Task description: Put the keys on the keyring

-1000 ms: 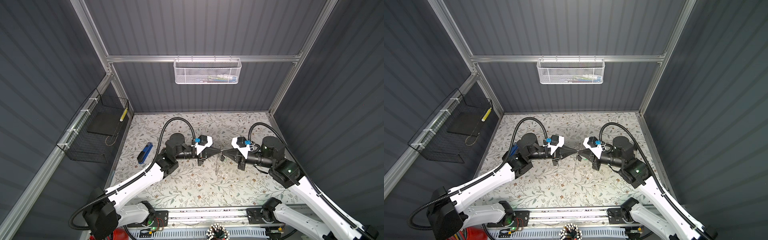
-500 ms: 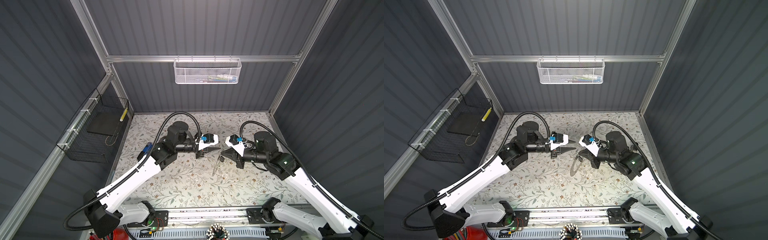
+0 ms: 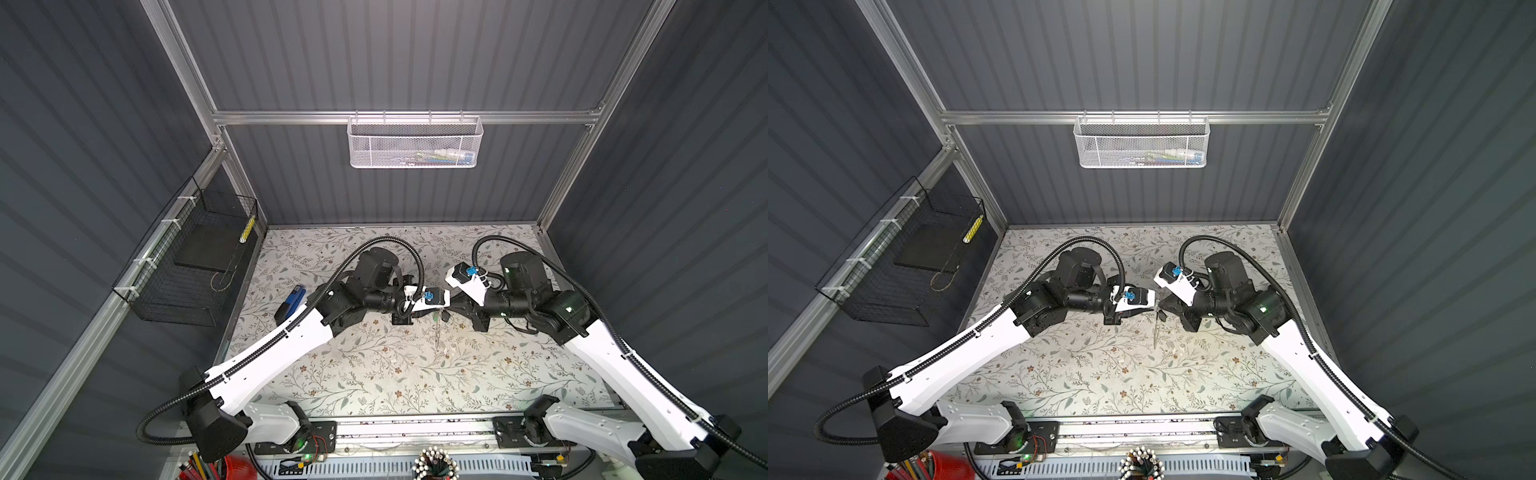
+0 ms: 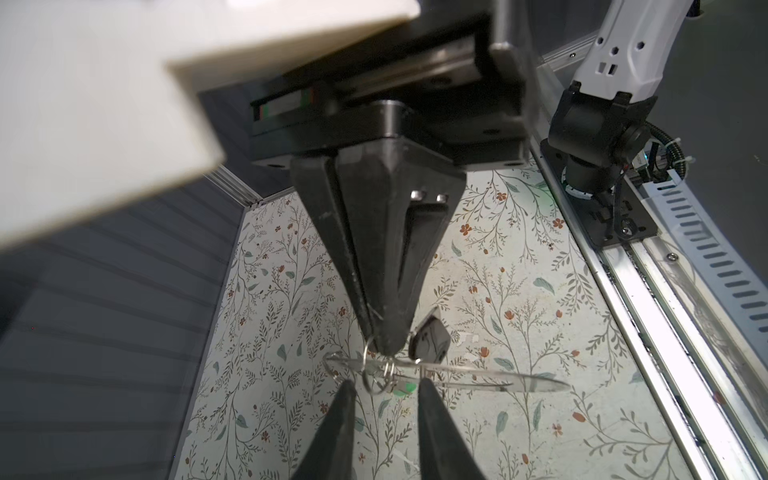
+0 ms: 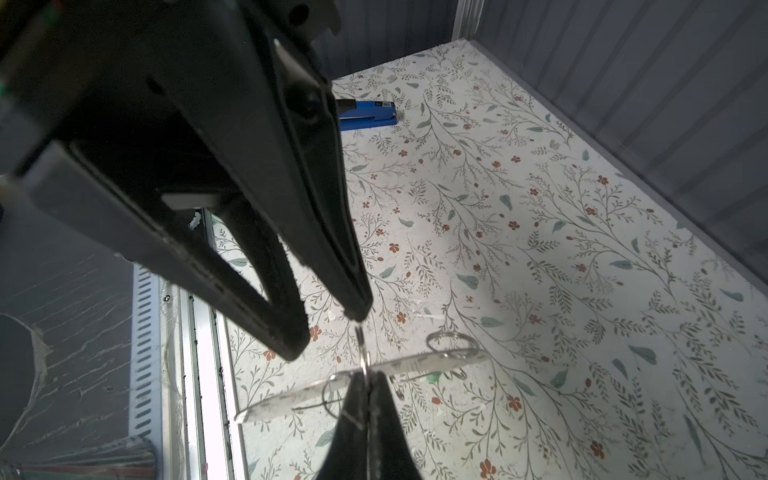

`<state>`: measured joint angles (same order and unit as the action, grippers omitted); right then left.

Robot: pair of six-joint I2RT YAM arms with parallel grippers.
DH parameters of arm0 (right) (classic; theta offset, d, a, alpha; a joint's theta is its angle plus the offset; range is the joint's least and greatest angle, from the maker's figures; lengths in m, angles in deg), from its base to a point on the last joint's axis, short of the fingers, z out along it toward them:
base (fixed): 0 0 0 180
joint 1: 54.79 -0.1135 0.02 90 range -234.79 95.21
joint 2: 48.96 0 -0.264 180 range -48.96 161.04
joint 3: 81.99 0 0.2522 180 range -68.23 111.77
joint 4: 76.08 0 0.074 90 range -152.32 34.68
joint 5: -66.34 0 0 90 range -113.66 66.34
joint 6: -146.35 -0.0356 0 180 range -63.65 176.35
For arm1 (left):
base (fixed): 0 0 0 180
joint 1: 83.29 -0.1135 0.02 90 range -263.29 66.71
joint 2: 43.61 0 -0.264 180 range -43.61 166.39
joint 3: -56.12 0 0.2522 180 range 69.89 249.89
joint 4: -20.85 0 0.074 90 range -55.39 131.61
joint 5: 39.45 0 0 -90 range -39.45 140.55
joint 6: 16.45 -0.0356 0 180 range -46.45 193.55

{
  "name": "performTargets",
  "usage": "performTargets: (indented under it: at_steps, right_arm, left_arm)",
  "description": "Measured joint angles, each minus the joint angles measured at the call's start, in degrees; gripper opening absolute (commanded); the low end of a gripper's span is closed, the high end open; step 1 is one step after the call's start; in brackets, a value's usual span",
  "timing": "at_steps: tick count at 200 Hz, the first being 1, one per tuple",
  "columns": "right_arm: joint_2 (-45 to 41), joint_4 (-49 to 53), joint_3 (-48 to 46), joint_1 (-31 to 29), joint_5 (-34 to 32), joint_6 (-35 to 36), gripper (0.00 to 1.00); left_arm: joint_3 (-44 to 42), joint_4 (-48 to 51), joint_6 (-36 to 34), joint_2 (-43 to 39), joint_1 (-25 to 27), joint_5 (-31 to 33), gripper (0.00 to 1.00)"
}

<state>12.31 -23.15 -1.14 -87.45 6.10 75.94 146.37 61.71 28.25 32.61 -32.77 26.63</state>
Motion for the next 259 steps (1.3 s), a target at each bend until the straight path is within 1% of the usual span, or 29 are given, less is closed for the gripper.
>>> performTargets:
  at_steps: [86, 104, 146, 170, 194, 207, 218, 243, 259]
  right_arm:
    - [0.42, 1.38, 0.55, 0.0, -0.02, 0.39, 0.0]
    - [0.46, 1.38, 0.55, 0.0, 0.0, 0.39, 0.0]
    - [0.83, 1.42, 0.55, 0.0, 0.02, 0.42, 0.0]
    - [1.03, 1.46, 0.55, 0.0, 0.0, 0.59, 0.0]
    - [1.05, 1.84, 0.55, 0.07, -0.04, 0.9, 0.0]
    - [1.05, 2.14, 0.55, 0.04, -0.02, 1.29, 0.0]
    - [1.05, 2.14, 0.55, 0.07, -0.24, 1.55, 0.0]
    - [1.01, 1.79, 0.55, 0.09, -1.22, 1.84, 0.25]
    - [0.39, 0.94, 0.42, 0.11, -2.69, 1.03, 0.37]
  left_arm:
    - [0.39, 0.07, -0.83, 1.6, 0.94, 2.23, 0.24]
    - [0.39, -0.37, -0.81, 1.6, 1.07, 2.64, 0.2]
    - [0.39, -1.38, -0.81, 2.19, 1.31, 2.97, 0.2]
    - [0.39, -1.4, -0.59, 2.67, 1.31, 2.95, 0.11]
    - [0.42, -1.77, -0.57, 2.99, 1.31, 2.97, 0.07]
    - [0.39, -2.21, -0.35, 3.17, 1.31, 2.97, 0.0]
    - [0.42, -2.29, 0.04, 3.21, 1.31, 2.91, 0.0]
    - [0.37, -2.47, 0.87, 3.32, 1.31, 2.45, 0.0]
    - [-0.57, -4.11, 2.43, 3.28, 1.29, 1.95, 0.0]
